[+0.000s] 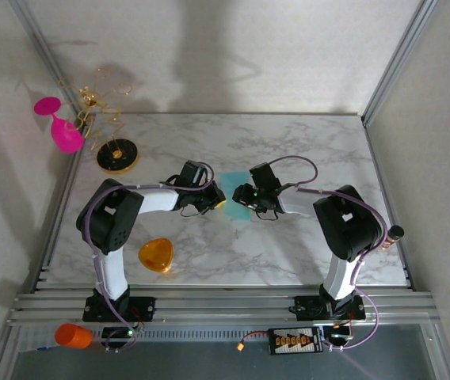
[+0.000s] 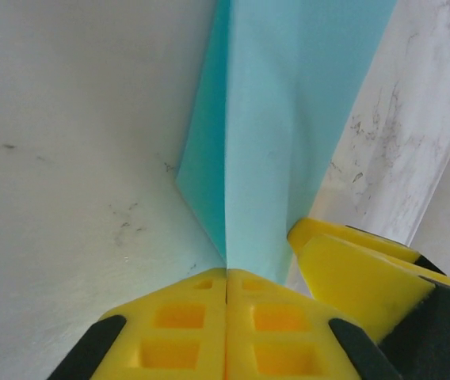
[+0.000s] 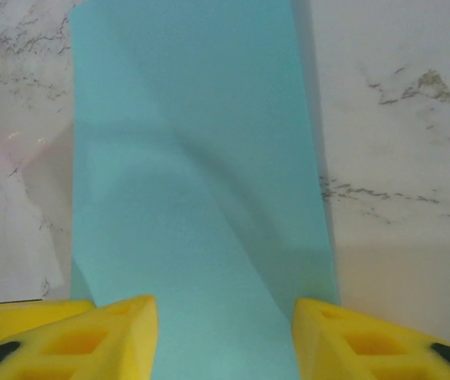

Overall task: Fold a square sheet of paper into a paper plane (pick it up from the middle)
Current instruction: Third fold the triangle at the center of the table.

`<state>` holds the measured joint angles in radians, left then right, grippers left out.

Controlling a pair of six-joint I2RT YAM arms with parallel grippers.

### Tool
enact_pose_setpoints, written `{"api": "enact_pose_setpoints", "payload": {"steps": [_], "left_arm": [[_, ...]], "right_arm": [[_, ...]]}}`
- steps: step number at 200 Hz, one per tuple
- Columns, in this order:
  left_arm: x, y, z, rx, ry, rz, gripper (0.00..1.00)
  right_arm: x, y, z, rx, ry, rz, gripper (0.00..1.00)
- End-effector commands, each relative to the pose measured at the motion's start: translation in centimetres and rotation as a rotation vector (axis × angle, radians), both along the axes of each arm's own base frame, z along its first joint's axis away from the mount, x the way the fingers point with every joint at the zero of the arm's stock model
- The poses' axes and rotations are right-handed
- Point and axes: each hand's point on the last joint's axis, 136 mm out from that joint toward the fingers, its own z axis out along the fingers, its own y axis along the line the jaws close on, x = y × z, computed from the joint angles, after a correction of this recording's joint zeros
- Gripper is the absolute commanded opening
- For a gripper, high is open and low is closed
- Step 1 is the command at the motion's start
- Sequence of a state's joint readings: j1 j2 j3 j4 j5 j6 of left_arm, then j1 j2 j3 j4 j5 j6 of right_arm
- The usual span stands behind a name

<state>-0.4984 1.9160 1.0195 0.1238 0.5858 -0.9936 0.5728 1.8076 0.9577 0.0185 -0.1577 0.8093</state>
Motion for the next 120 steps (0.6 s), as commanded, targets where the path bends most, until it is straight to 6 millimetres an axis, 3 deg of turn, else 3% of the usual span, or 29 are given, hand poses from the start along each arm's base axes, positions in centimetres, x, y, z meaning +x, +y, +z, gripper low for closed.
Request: {"api": "enact_pose_setpoints", "payload": {"steps": [1, 36, 72, 90, 120], "left_arm": [[0.3, 0.2, -0.1, -0.018, 0.013, 0.013, 0.00], [0.3, 0.2, 0.6, -0.042, 0.021, 0.035, 0.00], [0.2, 0.0, 1.3, -0.071, 0.048, 0.063, 0.00], [0.2, -0.1, 1.6, -0.081, 0.054, 0.069, 0.00], [0.2, -0.1, 1.7, -0.082, 0.059, 0.070, 0.00]], "right_arm": [[0.6, -0.9, 2.0, -0.031, -0.099, 0.032, 0.57], [1.9, -2.3, 6.1, -0.134, -0.324, 0.089, 0.79], [1.4, -2.0, 8.6, -0.245, -0.571, 0.259, 0.82], [0.3, -0.8, 9.0, -0.312, -0.690, 0.364, 0.82], [-2.7, 1.4, 7.8, -0.327, -0.803, 0.592, 0.84]]}}
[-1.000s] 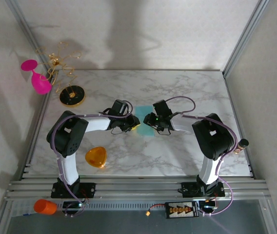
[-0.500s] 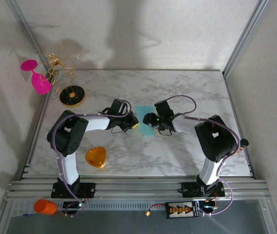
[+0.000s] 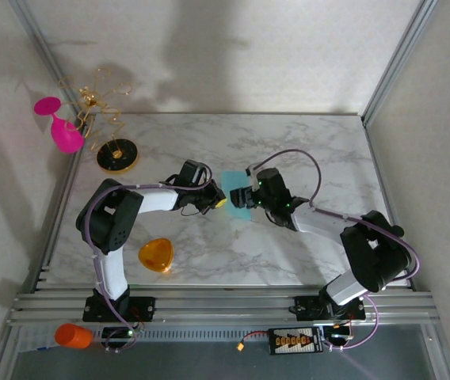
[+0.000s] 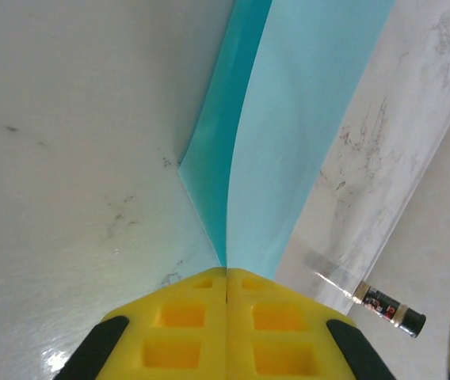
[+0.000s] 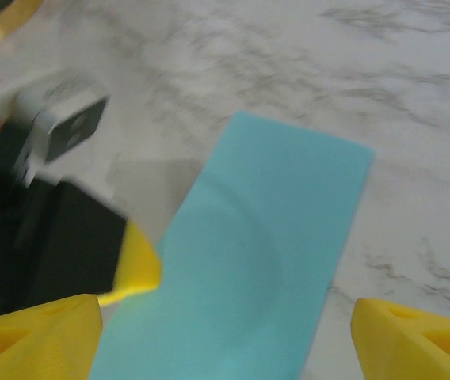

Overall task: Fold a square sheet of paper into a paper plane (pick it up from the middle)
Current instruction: Third fold the triangle at the center of the table.

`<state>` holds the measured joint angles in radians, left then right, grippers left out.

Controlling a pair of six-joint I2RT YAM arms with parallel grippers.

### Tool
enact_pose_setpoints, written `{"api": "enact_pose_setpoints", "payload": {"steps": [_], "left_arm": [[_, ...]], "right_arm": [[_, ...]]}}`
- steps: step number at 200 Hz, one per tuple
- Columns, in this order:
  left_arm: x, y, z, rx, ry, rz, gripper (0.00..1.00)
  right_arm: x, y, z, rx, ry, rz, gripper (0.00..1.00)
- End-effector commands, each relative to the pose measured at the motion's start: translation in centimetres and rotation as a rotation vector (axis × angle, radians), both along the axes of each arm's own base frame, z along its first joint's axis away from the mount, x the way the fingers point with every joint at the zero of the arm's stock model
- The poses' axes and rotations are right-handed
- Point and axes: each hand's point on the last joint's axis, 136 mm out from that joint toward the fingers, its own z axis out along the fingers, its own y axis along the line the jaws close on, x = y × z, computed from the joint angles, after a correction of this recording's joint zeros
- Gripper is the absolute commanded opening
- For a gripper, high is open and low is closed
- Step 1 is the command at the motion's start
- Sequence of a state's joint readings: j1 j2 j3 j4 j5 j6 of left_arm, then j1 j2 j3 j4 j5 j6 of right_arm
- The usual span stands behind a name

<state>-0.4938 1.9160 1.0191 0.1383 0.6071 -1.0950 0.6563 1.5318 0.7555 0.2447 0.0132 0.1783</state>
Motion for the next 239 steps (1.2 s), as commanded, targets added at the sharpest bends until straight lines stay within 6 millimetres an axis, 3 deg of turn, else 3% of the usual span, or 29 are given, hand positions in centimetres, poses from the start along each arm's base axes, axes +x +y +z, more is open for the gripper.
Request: {"api": "enact_pose_setpoints", "payload": {"steps": [1, 32, 78, 115, 141, 175, 239], "left_arm": [[0.1, 0.1, 1.3, -0.030, -0.006, 0.012, 0.00], [-0.1, 0.1, 0.8, -0.025, 0.005, 0.010, 0.00], [-0.2, 0.0, 1.0, -0.032, 0.006, 0.008, 0.00], [-0.3, 0.0, 1.0, -0.034, 0.008, 0.003, 0.00], [-0.3, -0.1, 1.0, -0.035, 0.007, 0.003, 0.00], [-0.3, -0.1, 1.1, -0.030, 0.003, -0.004, 0.00], [-0.4, -0.1, 1.2, -0.030, 0.004, -0.002, 0.00]], "right_arm": [[-1.4, 1.5, 0.5, -0.087, -0.181, 0.193, 0.84], [-3.6, 3.0, -0.2, -0.115, -0.273, 0.296, 0.88], [-3.6, 3.5, -3.2, -0.269, -0.312, 0.344, 0.85], [-3.0, 3.7, -4.3, -0.326, -0.328, 0.366, 0.71], [-2.8, 3.9, -4.5, -0.336, -0.336, 0.371, 0.53], [-3.3, 4.2, -4.5, -0.329, -0.345, 0.407, 0.38], [-3.3, 4.5, -4.3, -0.313, -0.347, 0.412, 0.27]]}}
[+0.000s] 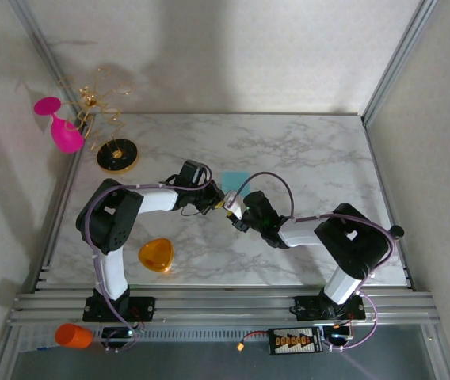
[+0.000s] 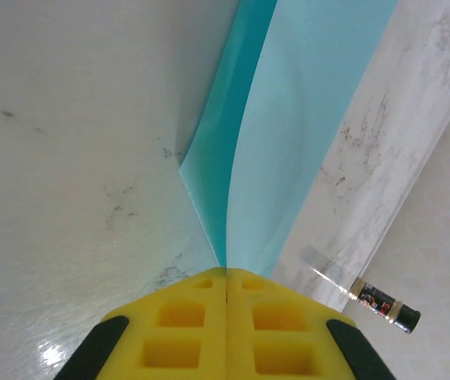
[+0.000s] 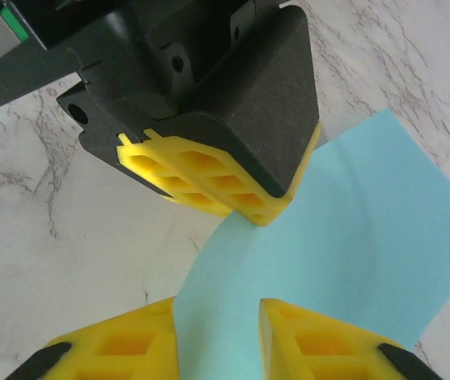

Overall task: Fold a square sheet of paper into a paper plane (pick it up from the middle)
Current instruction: Third fold the triangle at the center of the table.

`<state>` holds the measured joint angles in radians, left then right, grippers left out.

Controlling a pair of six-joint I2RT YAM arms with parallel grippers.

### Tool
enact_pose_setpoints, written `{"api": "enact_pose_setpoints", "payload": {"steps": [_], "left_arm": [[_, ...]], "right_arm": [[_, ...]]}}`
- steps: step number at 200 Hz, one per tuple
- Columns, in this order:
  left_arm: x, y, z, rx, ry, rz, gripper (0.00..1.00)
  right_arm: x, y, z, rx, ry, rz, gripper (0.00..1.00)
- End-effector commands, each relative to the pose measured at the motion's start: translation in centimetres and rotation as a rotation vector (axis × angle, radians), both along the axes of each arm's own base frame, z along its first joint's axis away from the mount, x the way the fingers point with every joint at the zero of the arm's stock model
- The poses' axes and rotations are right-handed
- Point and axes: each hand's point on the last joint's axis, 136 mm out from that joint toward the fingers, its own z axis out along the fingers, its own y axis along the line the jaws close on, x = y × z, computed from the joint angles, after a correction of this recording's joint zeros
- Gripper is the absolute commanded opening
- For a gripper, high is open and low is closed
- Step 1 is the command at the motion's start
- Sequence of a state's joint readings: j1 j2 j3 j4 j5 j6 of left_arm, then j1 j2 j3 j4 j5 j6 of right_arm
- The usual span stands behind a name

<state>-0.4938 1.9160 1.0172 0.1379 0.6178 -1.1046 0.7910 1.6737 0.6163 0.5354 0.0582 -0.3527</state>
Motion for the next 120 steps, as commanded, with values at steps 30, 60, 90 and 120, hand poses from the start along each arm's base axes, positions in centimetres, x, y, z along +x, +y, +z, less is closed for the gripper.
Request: {"api": "enact_pose_setpoints", "payload": {"steps": [30, 60, 90, 120], "left_arm": [[-0.1, 0.4, 1.2, -0.009, -0.008, 0.012, 0.05], [0.9, 3.6, 1.1, 0.076, -0.026, 0.066, 0.24], [1.8, 5.1, 2.4, 0.110, -0.082, 0.068, 0.33], [2.2, 3.7, 3.5, 0.093, -0.134, 0.019, 0.31]], "right_arm": [[0.1, 1.4, 1.1, 0.043, -0.011, 0.032, 0.18], [-0.7, 1.5, 0.6, 0.042, 0.031, 0.059, 0.10], [-2.1, 1.8, 0.3, 0.069, 0.102, 0.096, 0.05], [-3.5, 2.6, 0.2, 0.118, 0.188, 0.138, 0.04]]}}
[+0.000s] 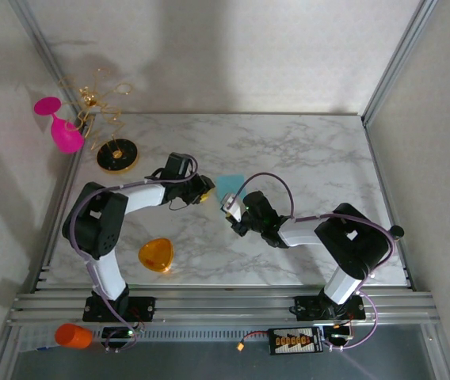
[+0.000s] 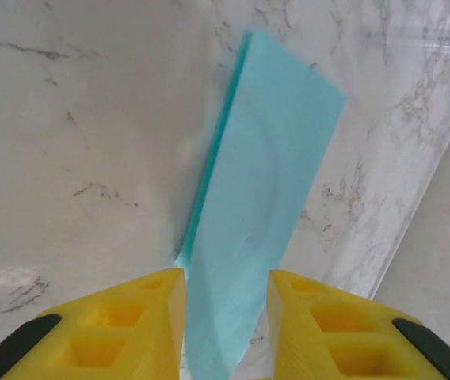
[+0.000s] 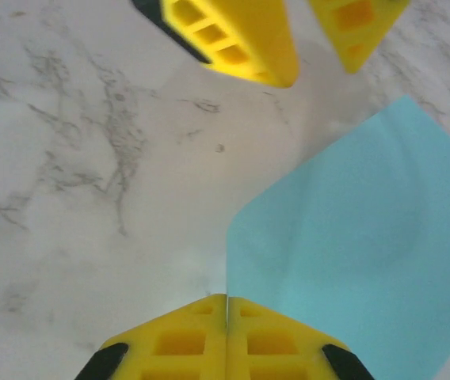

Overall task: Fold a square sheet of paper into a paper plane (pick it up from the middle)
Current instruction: Third fold the triangle at the center of the table.

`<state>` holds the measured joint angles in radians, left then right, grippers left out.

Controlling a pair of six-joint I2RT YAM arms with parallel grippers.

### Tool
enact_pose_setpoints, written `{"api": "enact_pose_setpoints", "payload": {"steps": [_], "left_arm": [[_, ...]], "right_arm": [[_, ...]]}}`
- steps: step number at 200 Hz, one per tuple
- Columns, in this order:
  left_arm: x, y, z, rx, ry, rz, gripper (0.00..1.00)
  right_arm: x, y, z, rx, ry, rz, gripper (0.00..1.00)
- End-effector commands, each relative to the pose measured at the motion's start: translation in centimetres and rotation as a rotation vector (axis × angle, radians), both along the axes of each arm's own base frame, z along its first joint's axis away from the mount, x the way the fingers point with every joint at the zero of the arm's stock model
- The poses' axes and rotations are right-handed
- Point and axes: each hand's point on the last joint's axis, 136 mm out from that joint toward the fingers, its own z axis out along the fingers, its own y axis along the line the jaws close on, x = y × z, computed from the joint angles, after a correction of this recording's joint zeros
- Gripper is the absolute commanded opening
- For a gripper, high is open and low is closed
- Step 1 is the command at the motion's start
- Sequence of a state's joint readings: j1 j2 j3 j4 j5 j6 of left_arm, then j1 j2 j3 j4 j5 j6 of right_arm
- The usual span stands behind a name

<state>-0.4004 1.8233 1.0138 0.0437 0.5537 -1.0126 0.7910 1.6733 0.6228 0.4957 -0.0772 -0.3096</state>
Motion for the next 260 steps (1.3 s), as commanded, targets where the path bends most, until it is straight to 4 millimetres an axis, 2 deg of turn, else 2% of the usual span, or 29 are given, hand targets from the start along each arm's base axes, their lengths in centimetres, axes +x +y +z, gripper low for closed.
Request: {"api": "enact_pose_setpoints", "payload": {"steps": [1, 18, 61, 89, 144, 209, 260], "left_arm": [[0.0, -1.0, 1.3, 0.021, -0.055, -0.058, 0.31], [0.0, -2.1, 1.2, 0.037, -0.063, -0.096, 0.29], [-0.2, -3.6, -1.3, 0.087, -0.026, -0.162, 0.20], [-0.2, -3.6, -2.8, 0.129, -0.007, -0.186, 0.17], [1.8, -4.1, -3.0, 0.170, -0.042, -0.210, 0.19], [2.5, -4.9, -4.3, 0.205, -0.030, -0.265, 0.21], [2.0, -4.7, -5.8, 0.241, 0.002, -0.293, 0.12]], "right_arm": [[-1.5, 1.3, 0.7, 0.064, 0.085, 0.053, 0.03], [-2.0, 1.6, 0.5, 0.080, 0.132, 0.059, 0.03], [-2.4, 1.8, -0.2, 0.093, 0.192, 0.047, 0.03], [-2.2, 1.9, -0.4, 0.087, 0.210, 0.035, 0.02], [-1.8, 1.9, -0.4, 0.089, 0.234, 0.001, 0.02], [-0.8, 2.0, 0.5, 0.134, 0.240, -0.058, 0.01], [0.7, 1.6, 0.5, 0.134, 0.235, -0.155, 0.01]]}}
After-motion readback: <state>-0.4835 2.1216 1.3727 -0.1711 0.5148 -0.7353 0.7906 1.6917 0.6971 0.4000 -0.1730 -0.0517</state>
